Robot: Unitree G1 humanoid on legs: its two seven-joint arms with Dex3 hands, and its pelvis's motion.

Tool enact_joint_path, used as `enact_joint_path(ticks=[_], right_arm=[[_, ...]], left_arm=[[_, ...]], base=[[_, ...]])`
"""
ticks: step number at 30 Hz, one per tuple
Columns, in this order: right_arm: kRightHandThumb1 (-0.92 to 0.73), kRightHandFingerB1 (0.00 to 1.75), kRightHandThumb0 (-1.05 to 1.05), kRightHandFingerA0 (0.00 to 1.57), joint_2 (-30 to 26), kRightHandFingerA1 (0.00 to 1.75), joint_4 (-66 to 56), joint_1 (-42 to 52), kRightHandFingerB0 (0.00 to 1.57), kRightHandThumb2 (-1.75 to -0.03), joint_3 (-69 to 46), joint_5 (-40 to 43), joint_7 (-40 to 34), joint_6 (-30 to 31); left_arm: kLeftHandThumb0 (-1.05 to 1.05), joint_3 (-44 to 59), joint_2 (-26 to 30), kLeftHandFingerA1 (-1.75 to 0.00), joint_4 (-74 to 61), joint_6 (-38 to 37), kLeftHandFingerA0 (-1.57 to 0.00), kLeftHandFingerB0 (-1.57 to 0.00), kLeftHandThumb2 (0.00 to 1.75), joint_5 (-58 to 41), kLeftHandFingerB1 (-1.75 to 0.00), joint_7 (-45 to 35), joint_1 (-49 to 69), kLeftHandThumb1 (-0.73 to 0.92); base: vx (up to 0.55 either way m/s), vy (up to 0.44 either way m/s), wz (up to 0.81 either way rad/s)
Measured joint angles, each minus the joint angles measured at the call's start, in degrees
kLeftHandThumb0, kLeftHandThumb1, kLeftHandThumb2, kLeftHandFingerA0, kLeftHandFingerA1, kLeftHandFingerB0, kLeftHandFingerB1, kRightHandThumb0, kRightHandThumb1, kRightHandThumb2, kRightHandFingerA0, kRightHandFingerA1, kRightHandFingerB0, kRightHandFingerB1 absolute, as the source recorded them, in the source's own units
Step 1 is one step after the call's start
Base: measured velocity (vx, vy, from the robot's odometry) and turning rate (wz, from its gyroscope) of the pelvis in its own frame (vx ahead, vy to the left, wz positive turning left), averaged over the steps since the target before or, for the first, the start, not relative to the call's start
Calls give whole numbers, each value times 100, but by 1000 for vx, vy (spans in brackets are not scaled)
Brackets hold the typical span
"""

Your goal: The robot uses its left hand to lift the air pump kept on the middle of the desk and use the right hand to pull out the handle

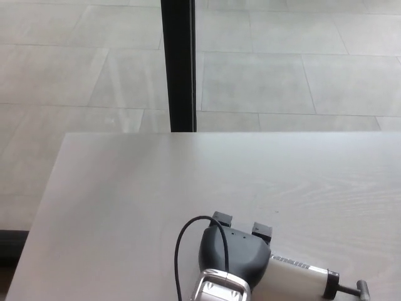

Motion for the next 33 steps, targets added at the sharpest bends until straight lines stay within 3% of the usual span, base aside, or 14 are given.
enact_joint_path(ticks=[1, 6, 8, 15, 16, 17, 18, 20, 21, 22, 26, 27, 29, 33], right_arm=[[-86, 41, -59, 66, -12, 73, 4, -10, 43, -65, 0, -1, -3, 11], [-86, 39, -58, 69, -61, 68, 82, -29, 40, -65, 53, -97, -5, 16], [-85, 37, -60, 68, -94, 72, 87, -34, 37, -65, 98, -145, -4, 16], [-86, 36, -55, 62, -174, 73, 86, -42, 35, -65, 176, -261, 15, 16], [-69, 50, -59, 62, -178, 77, 91, -56, 29, -98, 180, -277, 15, 16], [-69, 49, -60, 62, -179, 77, 100, -76, 28, -98, 189, -292, 14, 16], [-85, 36, -58, 66, -179, 76, 106, -93, 34, -65, 198, -308, 14, 15], [-84, 36, -58, 65, -180, 76, 110, -115, 35, -65, 214, -334, 14, 15], [-68, 50, -60, 62, -180, 78, 110, -120, 29, -99, 216, -341, 14, 15], [-68, 50, -60, 62, -180, 78, 110, -125, 29, -99, 216, -351, 14, 15], [-70, 50, -57, 58, -180, 77, 109, -127, 28, -99, 221, -390, 8, 15], [-85, 36, -56, 62, -181, 78, 109, -126, 37, -65, 220, -410, 8, 15], [-84, 37, -54, 65, -183, 78, 109, -126, 37, -65, 219, -433, 7, 15], [-82, 38, -57, 71, -206, 85, 231, -145, 40, -64, 208, -463, -7, 20]], left_arm=[[-80, -1, -61, -52, 56, 7, -4, -8, 101, 51, -46, -10, 16, 64], [-79, 193, -494, -51, 171, -10, -2, -3, 104, 131, -36, -34, 201, 63], [-86, 275, -638, -47, 201, -42, 0, -5, 106, 159, -21, -33, 228, 66], [-91, 367, -963, -48, 316, -181, -3, -6, 105, 249, -18, 0, 334, 67], [-88, 405, -1004, -50, 329, -218, -3, -3, 106, 270, -20, 19, 379, 65], [-84, 435, -1030, -51, 340, -251, 0, 0, 107, 287, -22, 37, 400, 65], [-76, 457, -1052, -54, 351, -274, -1, -1, 106, 298, -28, 58, 416, 61], [-90, 469, -1072, -56, 374, -330, -5, -6, 107, 332, -18, 77, 443, 67], [-89, 461, -1071, -61, 384, -338, -16, 0, 106, 357, -18, 76, 444, 68], [-89, 450, -1068, -61, 395, -342, -16, 0, 106, 396, -18, 72, 442, 68], [-86, 303, -946, -60, 414, -341, -16, 0, 103, 560, -18, -93, 382, 65], [-88, 260, -864, -60, 416, -340, -15, -3, 102, 625, -16, -175, 376, 65], [-73, 225, -782, -56, 419, -334, -11, -1, 100, 697, -26, -257, 376, 57], [-72, 245, -629, -58, 462, -312, -12, -4, 96, 879, -29, -422, 399, 53]], base=[[0, 0, 0], [0, 0, 0], [0, 0, 0], [0, 0, 0], [0, 0, 0], [0, 0, 0], [0, 0, 0], [0, 0, 0], [0, 0, 0], [0, 0, 0], [0, 0, 0], [0, 0, 0], [0, 0, 0], [0, 0, 0]])
